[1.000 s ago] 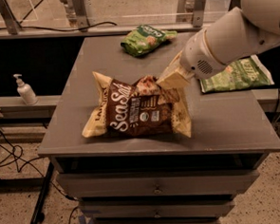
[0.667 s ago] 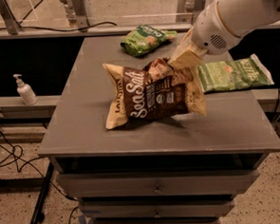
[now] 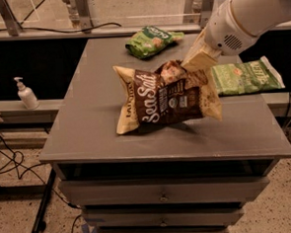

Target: Move brown chip bag near green rice chip bag

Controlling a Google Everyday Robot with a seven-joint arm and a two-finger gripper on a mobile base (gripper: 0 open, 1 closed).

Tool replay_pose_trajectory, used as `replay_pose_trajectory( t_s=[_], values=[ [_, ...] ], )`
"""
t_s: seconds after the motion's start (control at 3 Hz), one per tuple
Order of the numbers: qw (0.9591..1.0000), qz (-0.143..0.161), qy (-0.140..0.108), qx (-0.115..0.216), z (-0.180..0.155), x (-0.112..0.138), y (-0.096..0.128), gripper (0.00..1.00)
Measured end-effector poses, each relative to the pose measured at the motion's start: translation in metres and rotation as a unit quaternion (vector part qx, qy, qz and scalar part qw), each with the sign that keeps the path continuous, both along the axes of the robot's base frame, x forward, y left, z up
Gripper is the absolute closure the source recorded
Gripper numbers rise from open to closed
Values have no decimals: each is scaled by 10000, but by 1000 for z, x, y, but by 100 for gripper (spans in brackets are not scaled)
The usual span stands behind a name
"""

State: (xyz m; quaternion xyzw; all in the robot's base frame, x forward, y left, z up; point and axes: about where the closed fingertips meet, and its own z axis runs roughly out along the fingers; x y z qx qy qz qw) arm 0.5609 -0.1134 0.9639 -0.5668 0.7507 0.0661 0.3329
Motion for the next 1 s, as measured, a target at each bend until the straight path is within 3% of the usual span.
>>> replay_pose_trajectory(
  t_s=[0.33,0.67,1.0],
  values=[
    [9980,-447,-200,-390,16,18,-40,100],
    [9904,-1033,-719,-574,43,45,-91,100],
    [9752,-1685,-1347,-496,71,80,-126,100]
  ],
)
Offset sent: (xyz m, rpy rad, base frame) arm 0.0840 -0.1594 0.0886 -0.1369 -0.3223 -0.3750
